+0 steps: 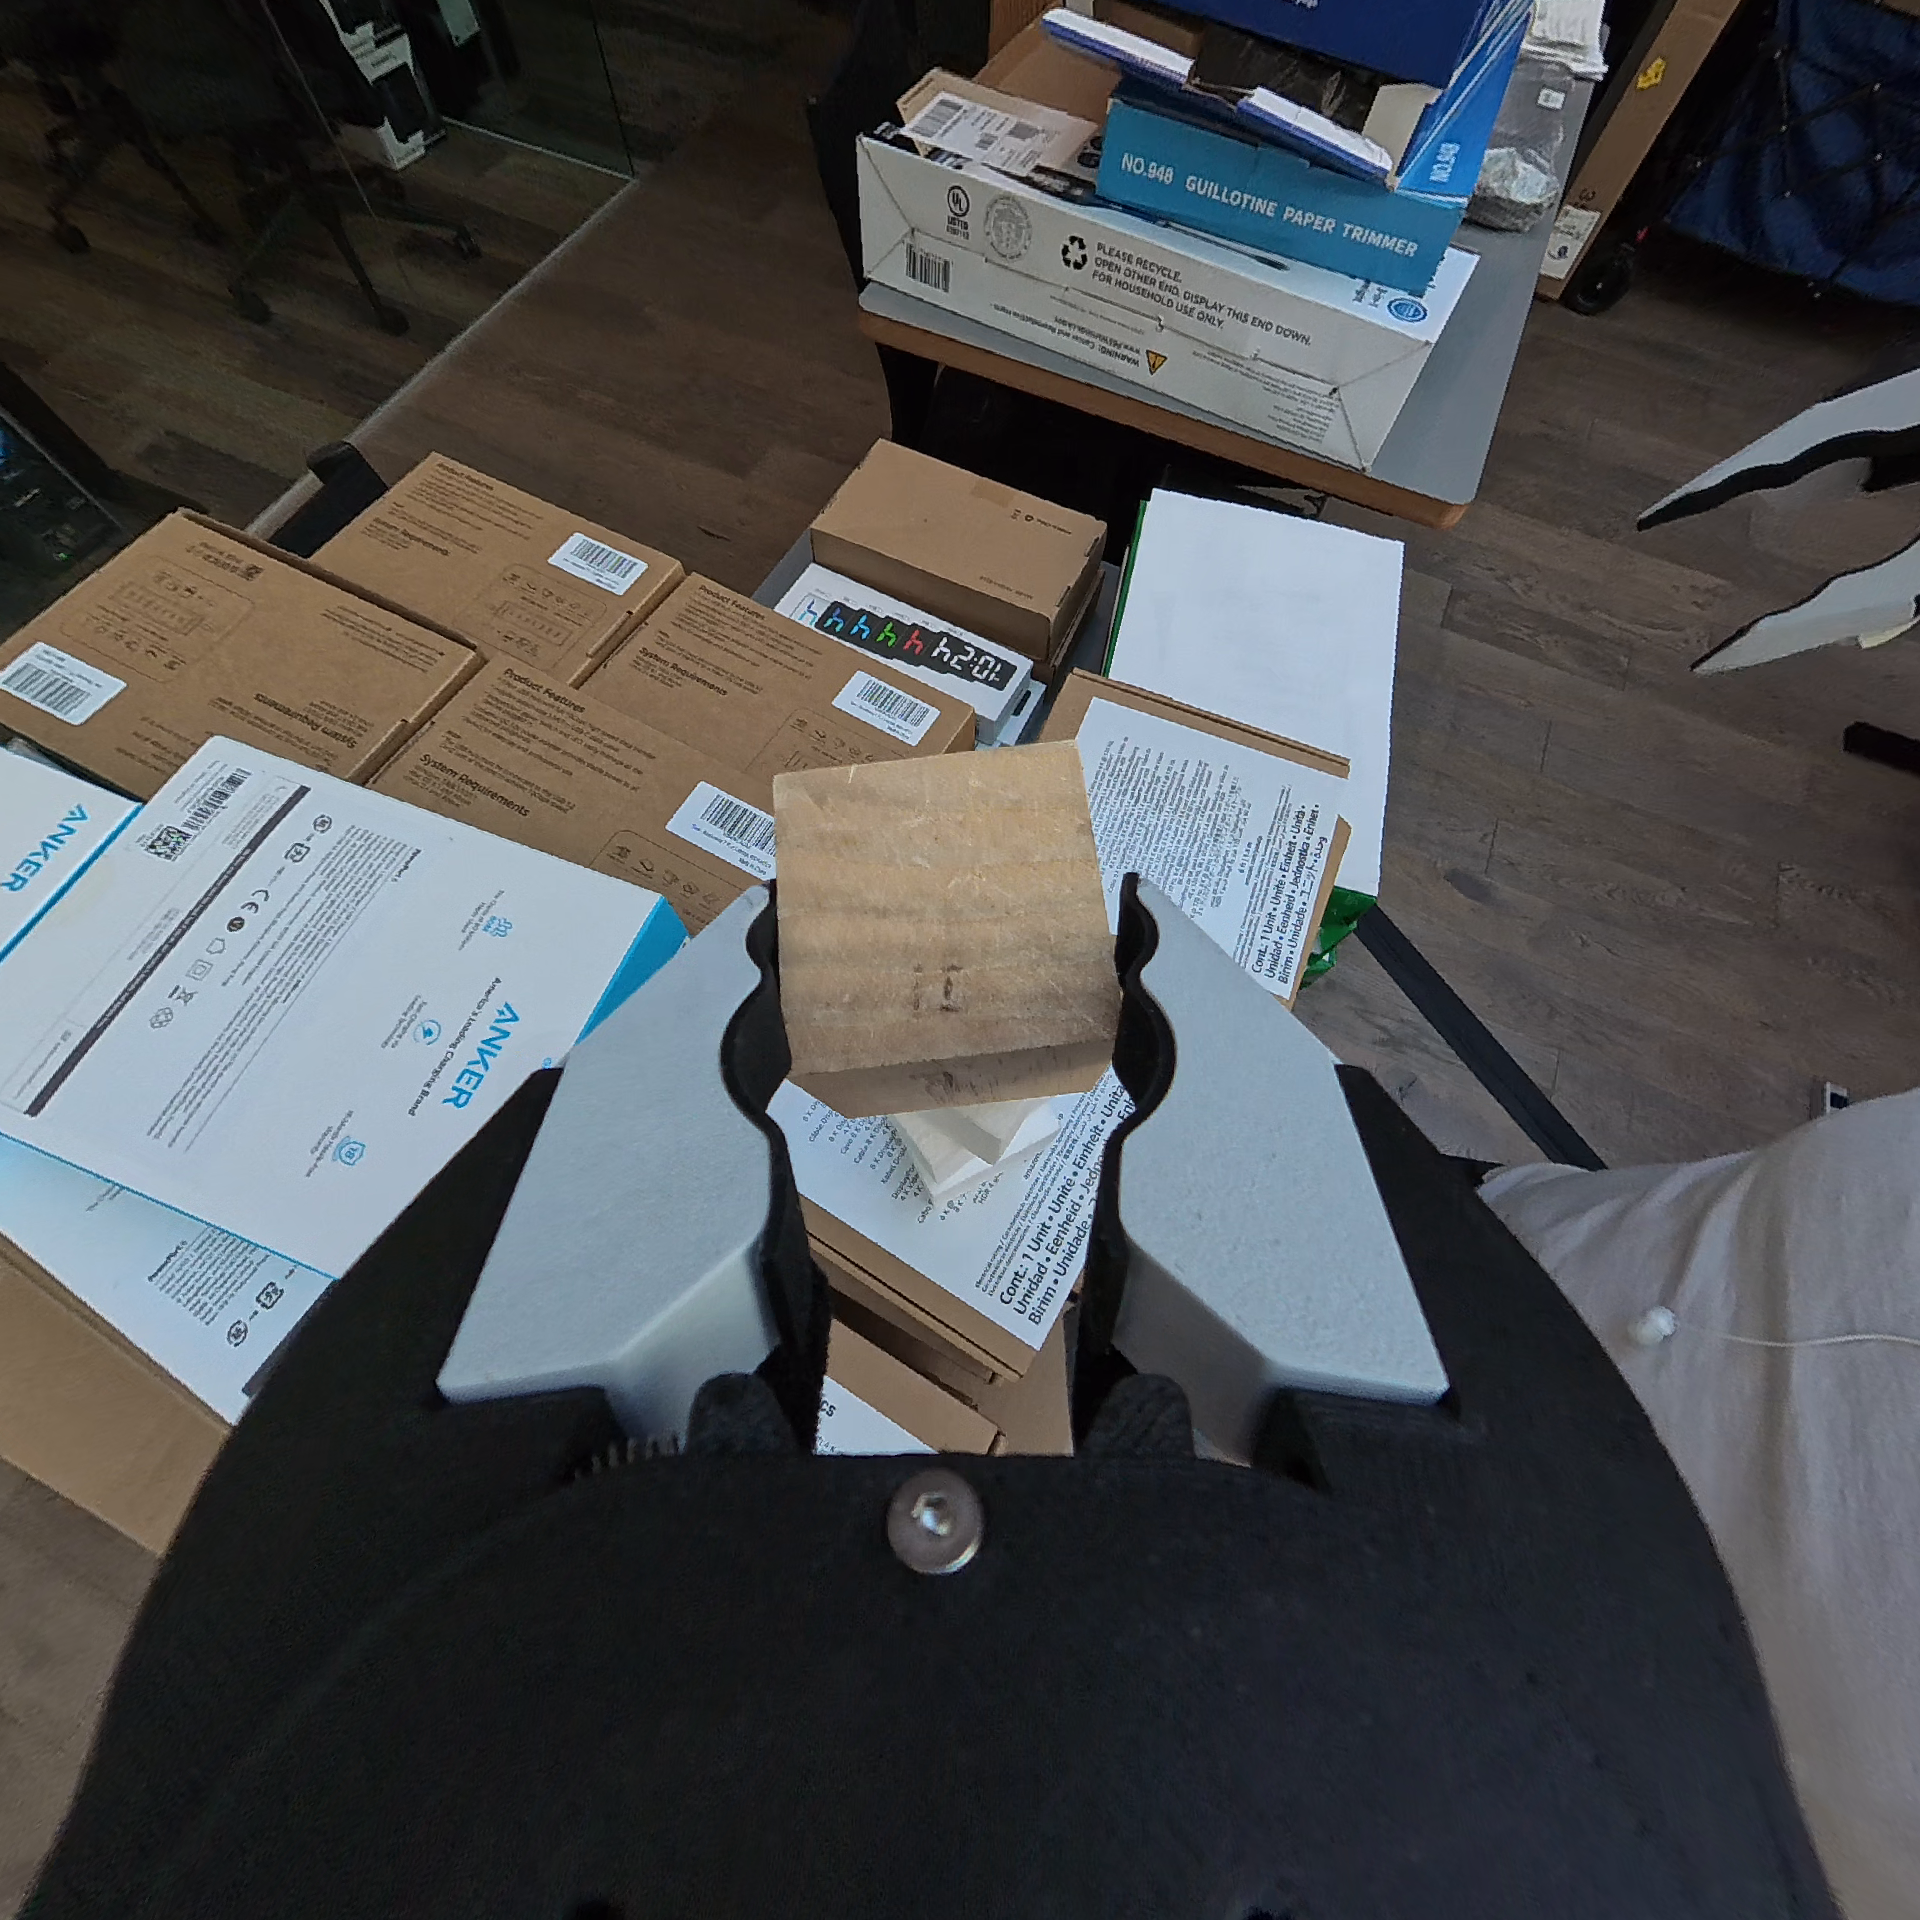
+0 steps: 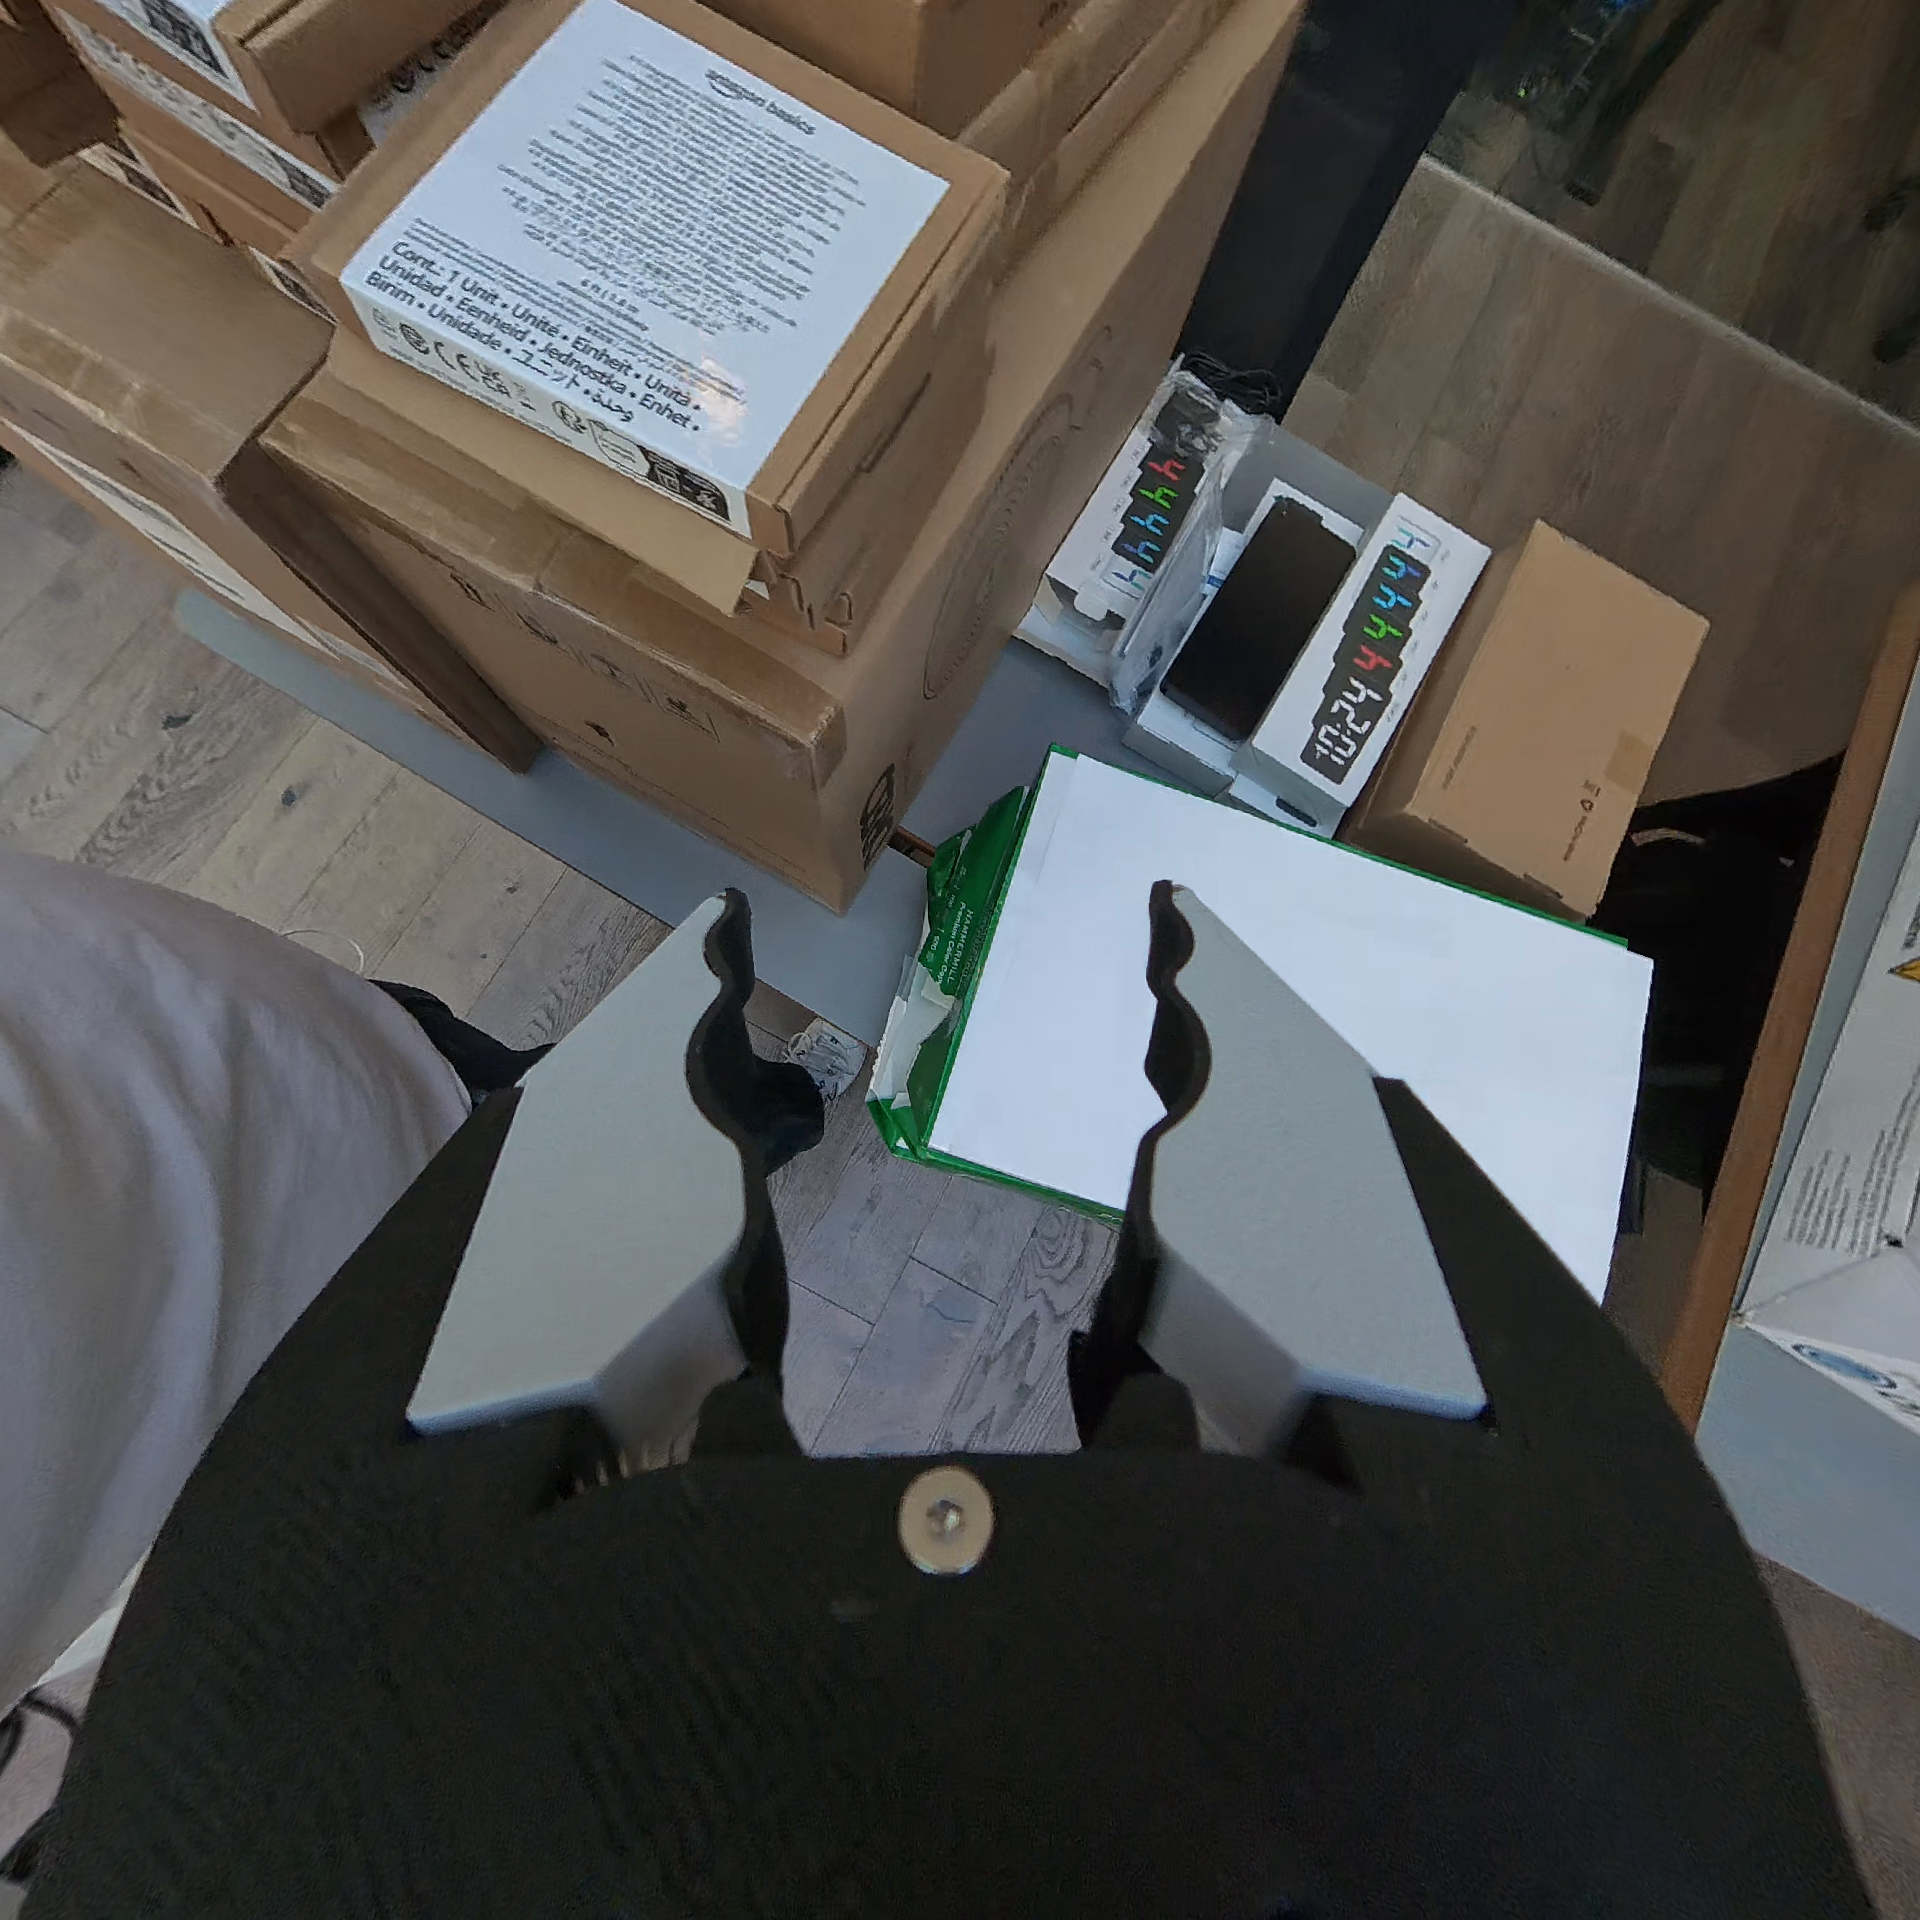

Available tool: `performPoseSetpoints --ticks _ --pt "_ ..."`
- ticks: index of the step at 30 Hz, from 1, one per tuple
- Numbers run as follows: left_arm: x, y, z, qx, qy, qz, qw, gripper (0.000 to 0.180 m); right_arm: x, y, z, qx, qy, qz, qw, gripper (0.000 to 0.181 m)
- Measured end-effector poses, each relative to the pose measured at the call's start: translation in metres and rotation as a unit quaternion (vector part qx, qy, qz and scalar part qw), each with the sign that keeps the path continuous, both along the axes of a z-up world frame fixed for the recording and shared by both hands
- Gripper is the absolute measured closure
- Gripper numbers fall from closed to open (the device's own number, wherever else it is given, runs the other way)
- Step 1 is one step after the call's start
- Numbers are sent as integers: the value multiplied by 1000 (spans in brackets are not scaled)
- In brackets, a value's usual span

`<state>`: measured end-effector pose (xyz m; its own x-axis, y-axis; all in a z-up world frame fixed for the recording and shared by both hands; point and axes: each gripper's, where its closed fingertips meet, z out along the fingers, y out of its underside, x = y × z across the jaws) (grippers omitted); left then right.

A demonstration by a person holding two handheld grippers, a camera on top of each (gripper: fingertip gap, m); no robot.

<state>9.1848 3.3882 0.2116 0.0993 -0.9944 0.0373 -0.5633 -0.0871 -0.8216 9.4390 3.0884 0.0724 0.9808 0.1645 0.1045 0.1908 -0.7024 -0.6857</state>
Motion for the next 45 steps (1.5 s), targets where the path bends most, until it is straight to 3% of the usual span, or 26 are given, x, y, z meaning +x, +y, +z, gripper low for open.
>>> performPoseSetpoints --ticks 9,17,23,28,32,35,36,38,40,42,45 --pt "4 -3 -10 8 17 -15 1000 118 4 10 -4 5 6 -6 1000 105" --pt "7 -1 -6 51 -14 -9 999 116 -6 24 -5 1 6 18 1000 105" --pt "5 -4 -2 34 -24 -9 999 91 -10 35 -4 6 5 28 1000 105" --pt "-17 -9 23 52 -90 21 994 78 12 53 1 50 -48 -36 997 101" --pt "-62 -36 30 130 -162 72 975 87 73 43 16 143 -165 -215 952 103" --pt "-93 -71 -13 179 -148 107 967 93 99 -1 1 142 -209 -334 908 98" --pt "-99 -87 -35 172 -134 108 970 99 103 -18 -6 131 -225 -355 898 94" --pt "-95 -131 -80 92 -114 75 986 98 110 -53 -18 99 -269 -379 880 93" --pt "-78 -173 -100 18 -151 34 988 104 117 -97 -21 80 -307 -419 851 93" --pt "-57 -202 -113 -9 -172 1 985 105 120 -138 -26 80 -306 -451 835 94" --pt "-31 -233 -129 -2 -138 -45 989 103 119 -204 -38 91 -265 -499 820 94"
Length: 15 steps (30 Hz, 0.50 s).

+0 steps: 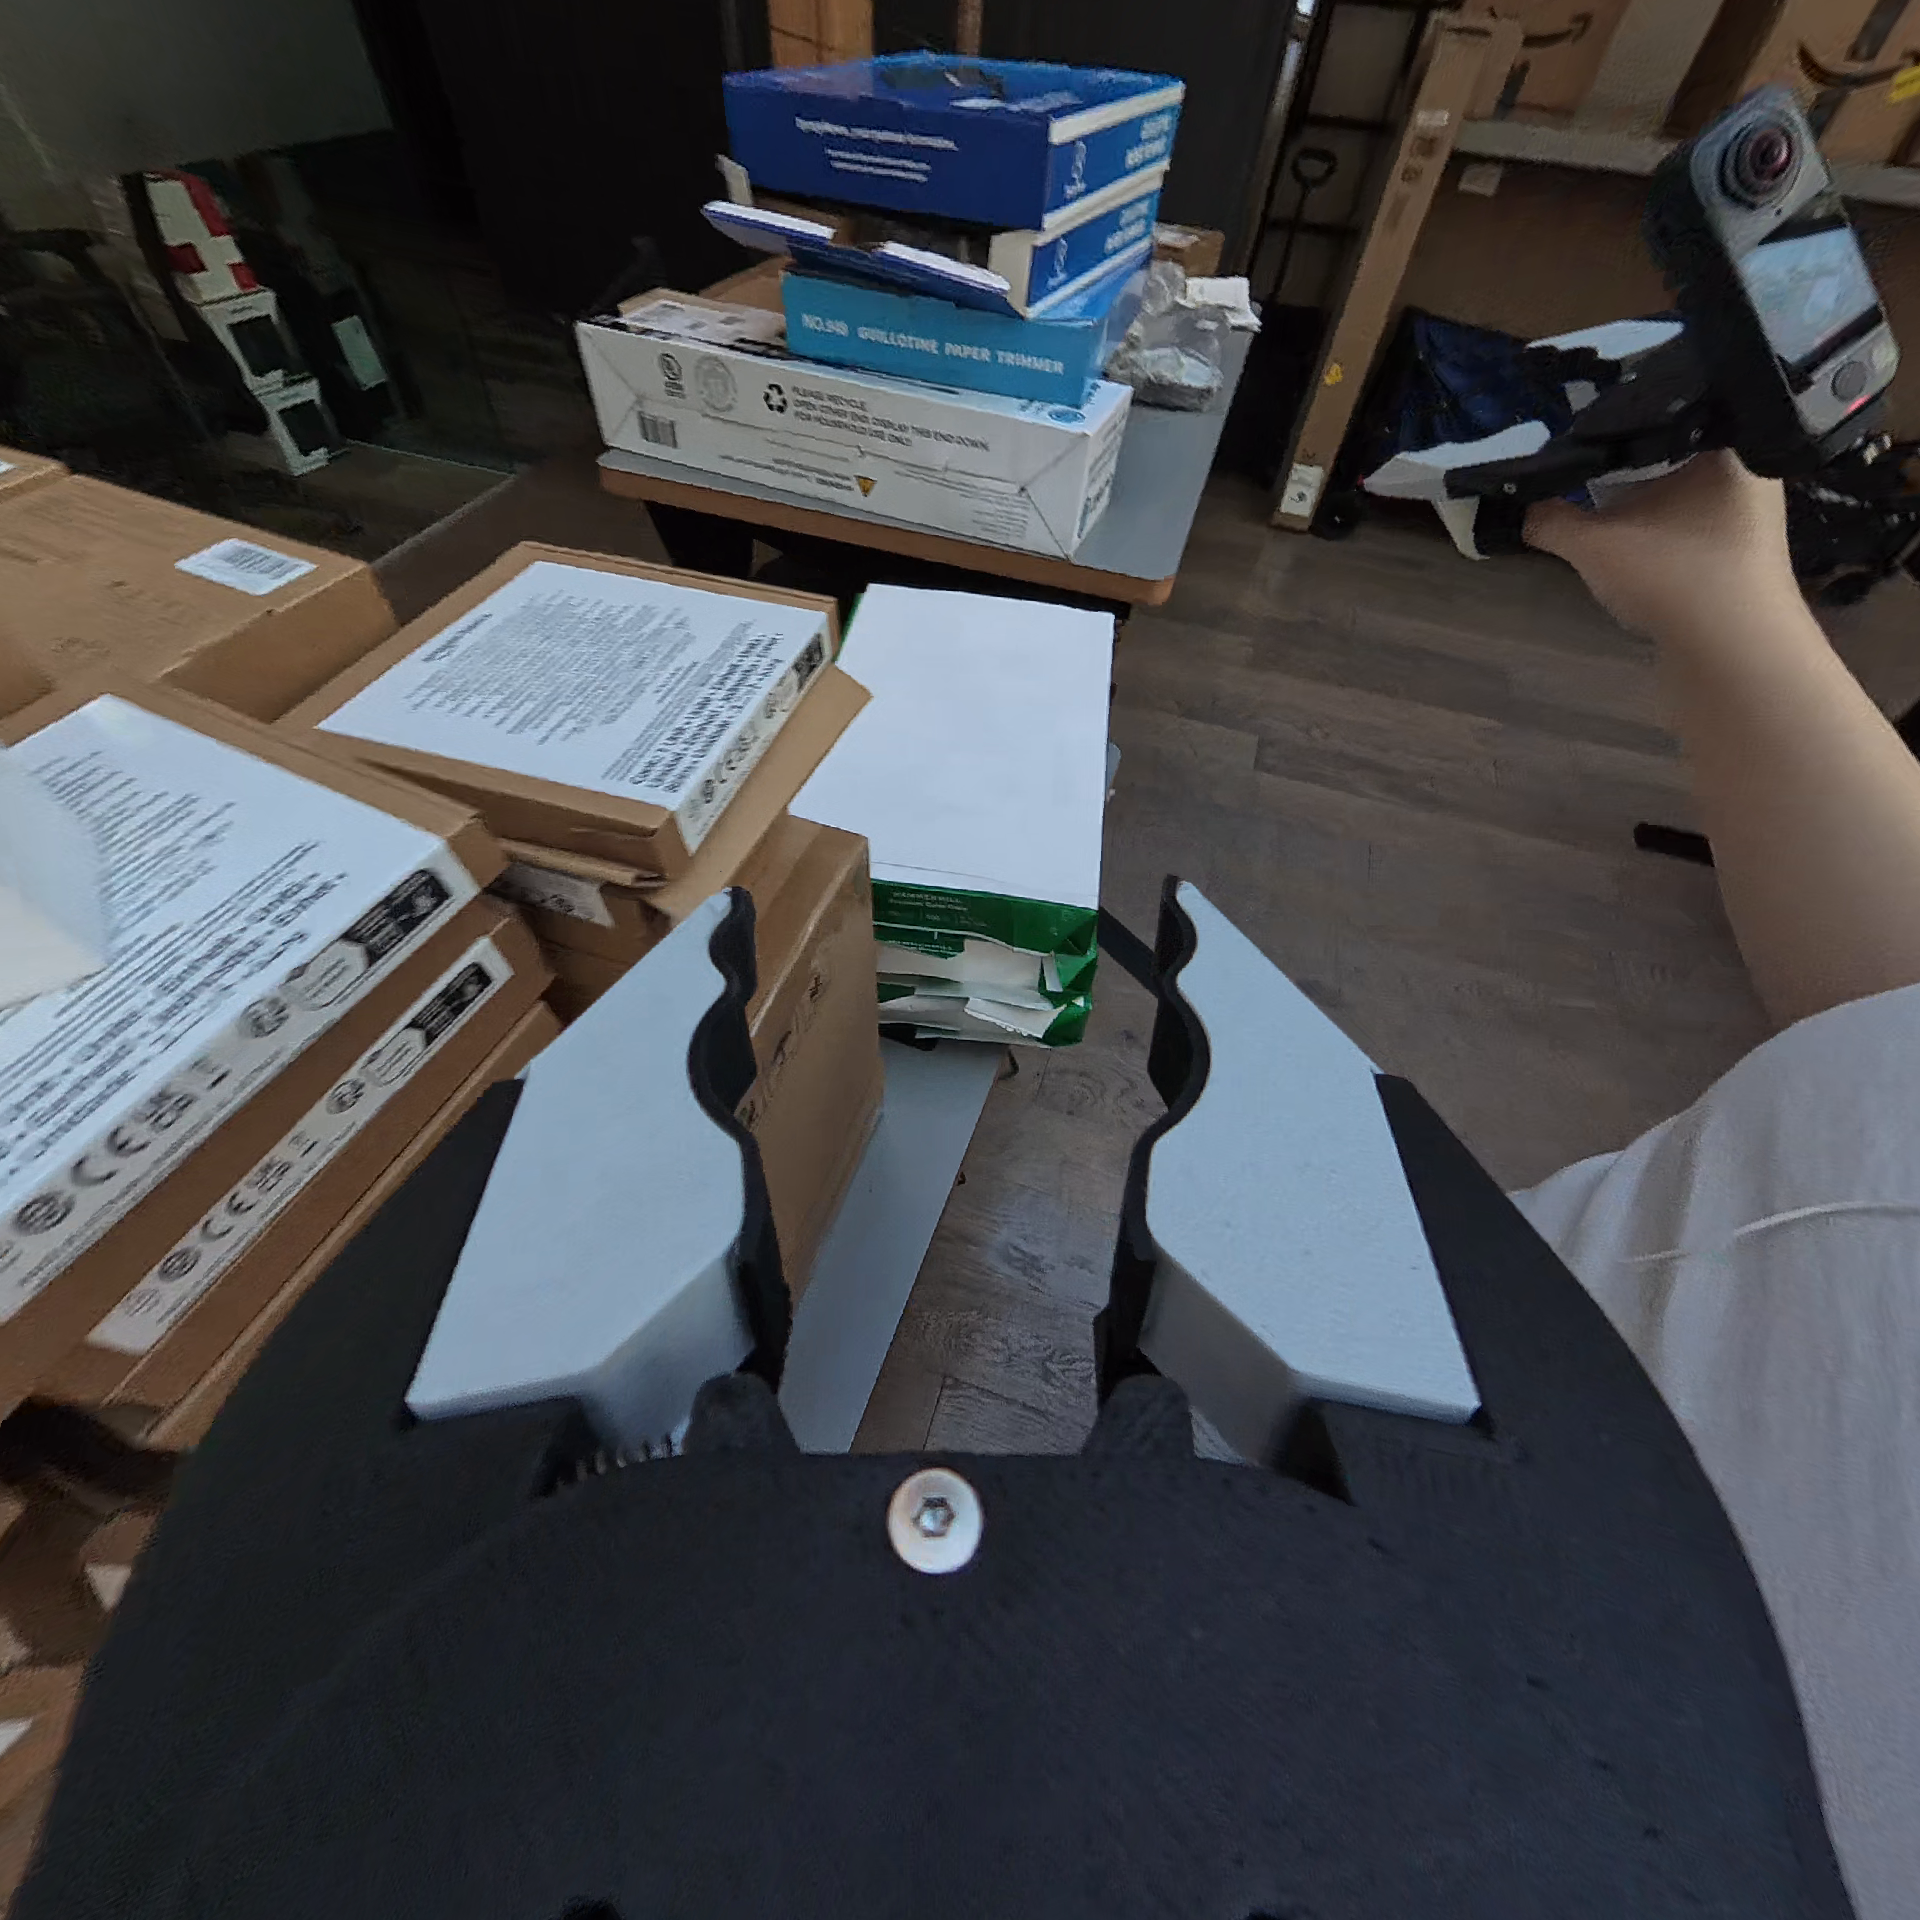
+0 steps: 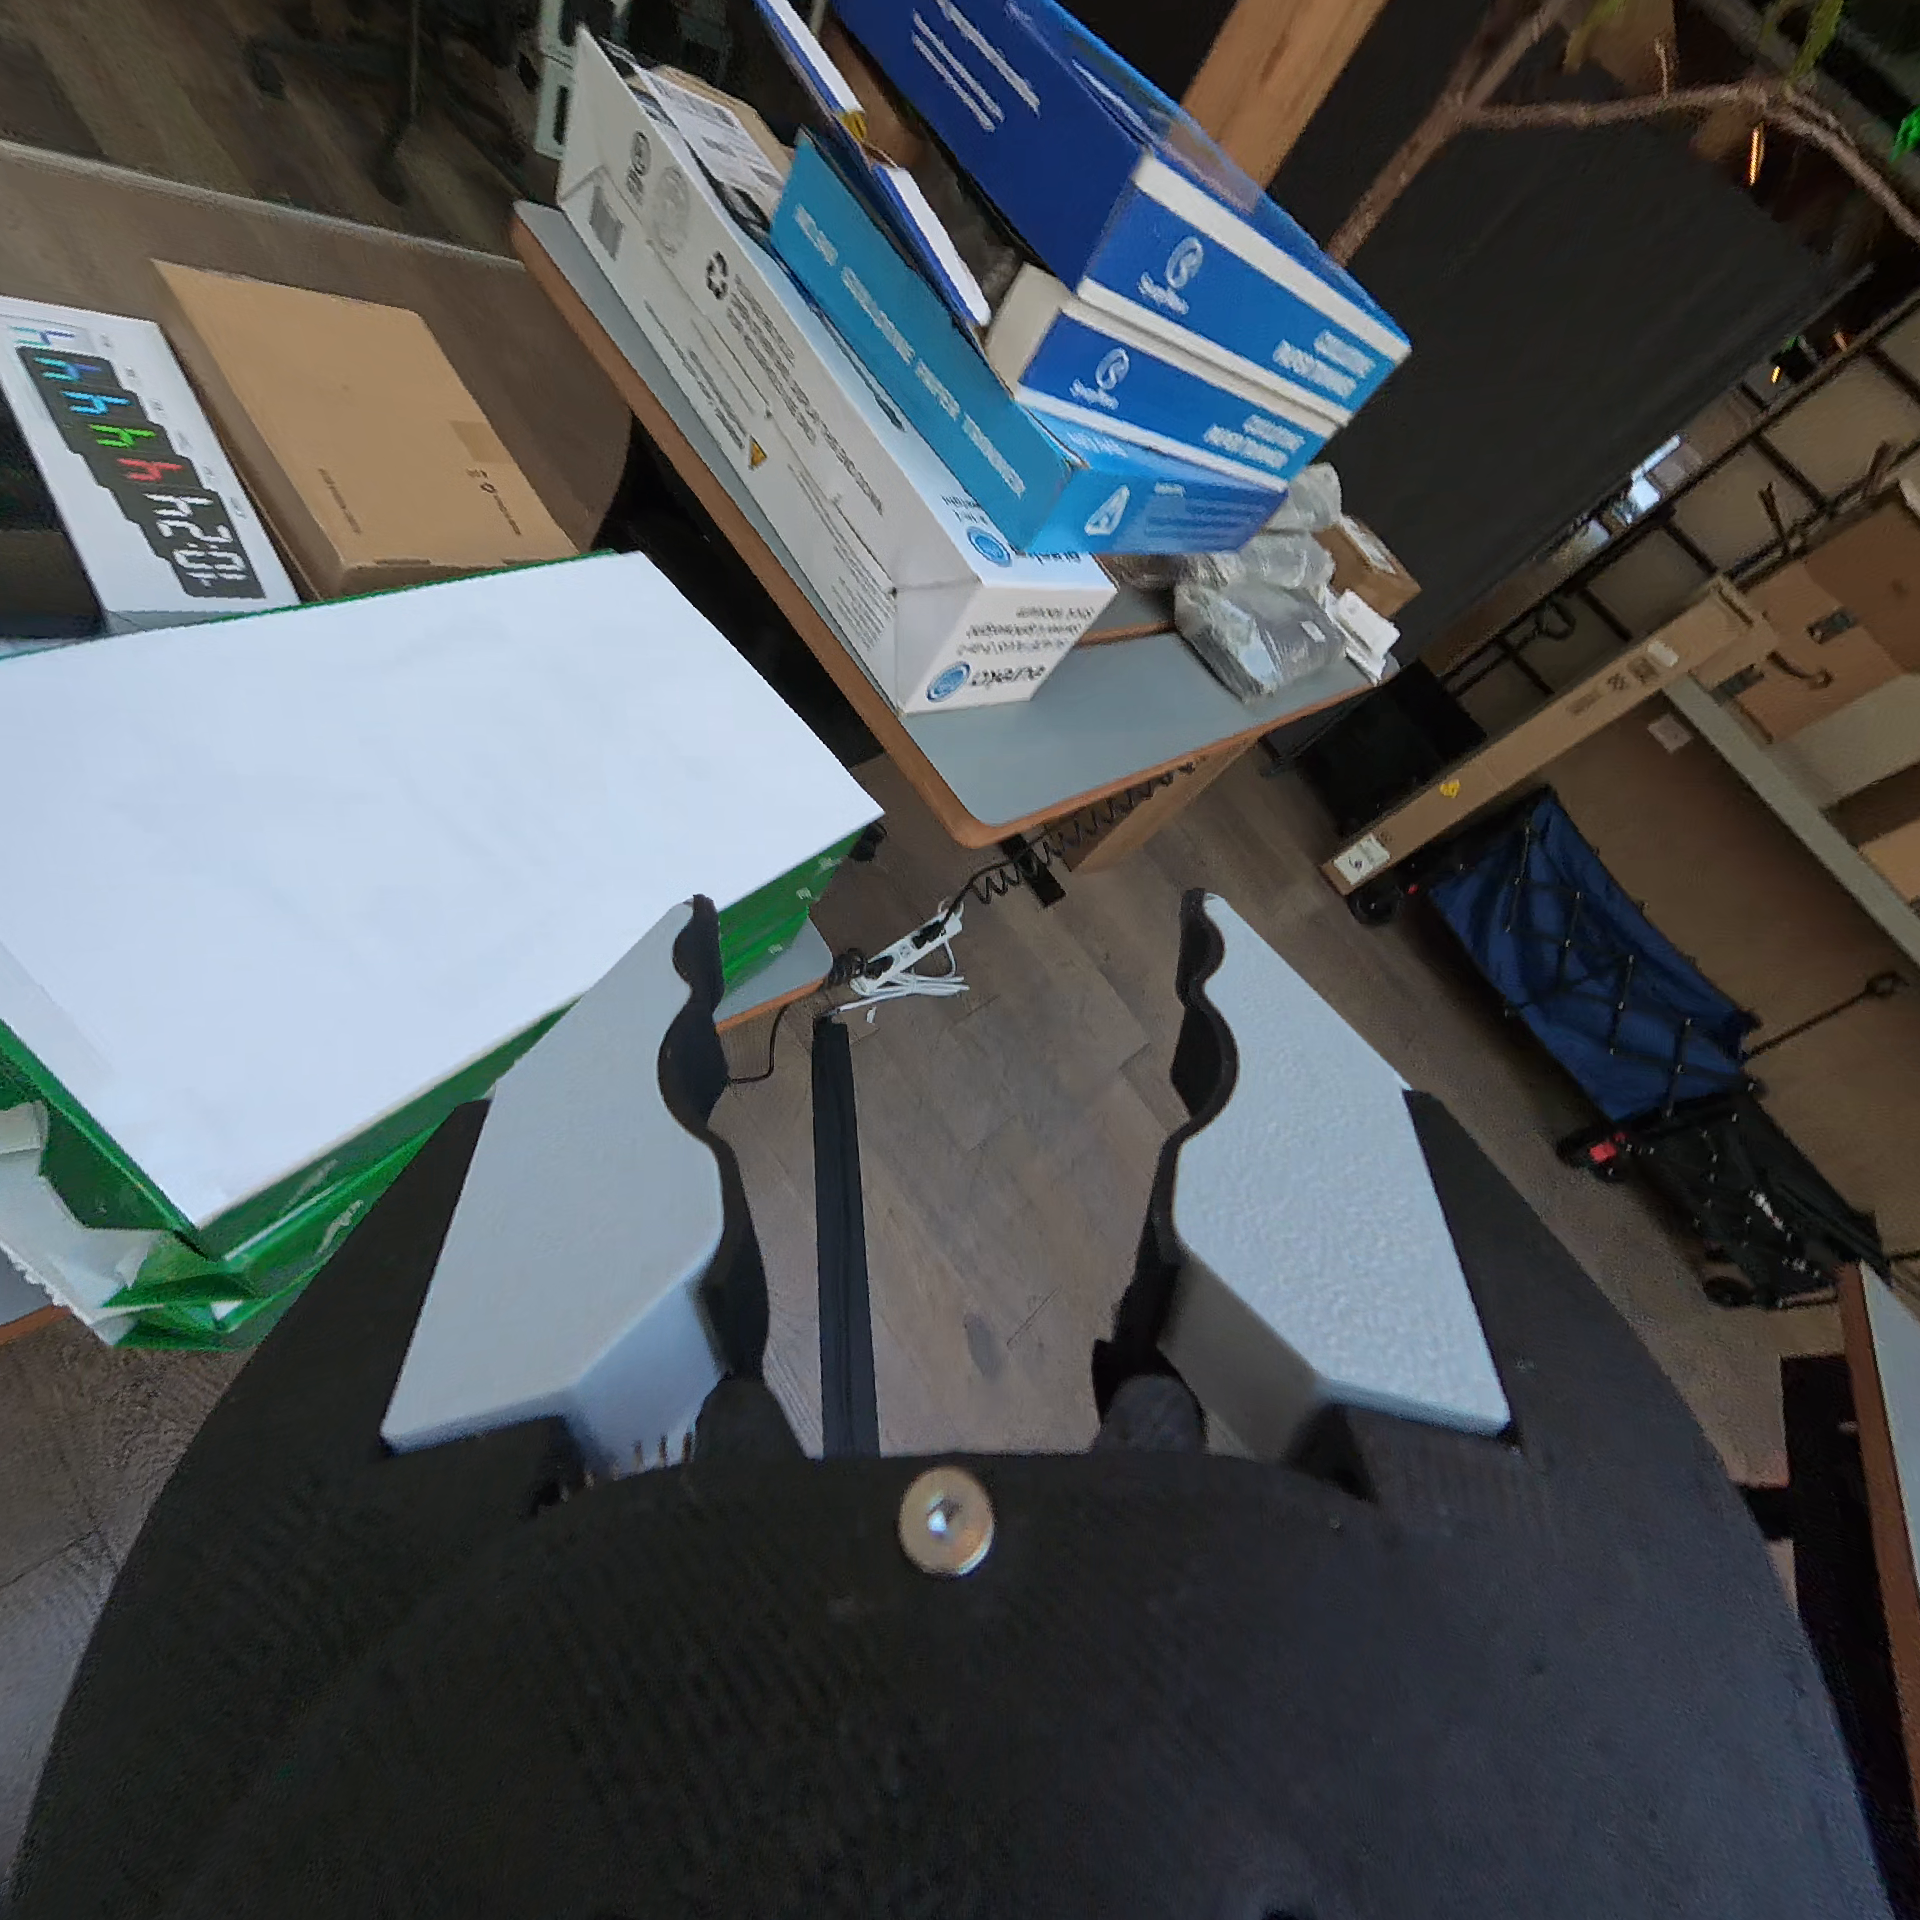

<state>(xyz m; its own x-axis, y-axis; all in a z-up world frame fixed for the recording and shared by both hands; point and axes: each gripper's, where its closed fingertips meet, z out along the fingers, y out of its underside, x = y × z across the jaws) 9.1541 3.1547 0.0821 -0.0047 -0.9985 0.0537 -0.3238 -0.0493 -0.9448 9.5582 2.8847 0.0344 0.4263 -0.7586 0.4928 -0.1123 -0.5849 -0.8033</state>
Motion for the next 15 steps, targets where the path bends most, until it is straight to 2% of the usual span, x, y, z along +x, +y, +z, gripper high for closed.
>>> performPoseSetpoints --ticks 5,8,12,15 --pt "60 -84 -4 83 44 -105 990 101 -18 -150 -21 20 29 -82 996 93" --pt "109 -169 -11 107 52 -188 975 99 -47 -272 -38 14 48 -150 987 93" --pt "165 -327 -33 119 59 -316 939 98 -111 -453 -62 15 73 -247 966 93" --pt "198 -462 -50 141 57 -394 906 94 -182 -588 -84 12 111 -334 936 93"
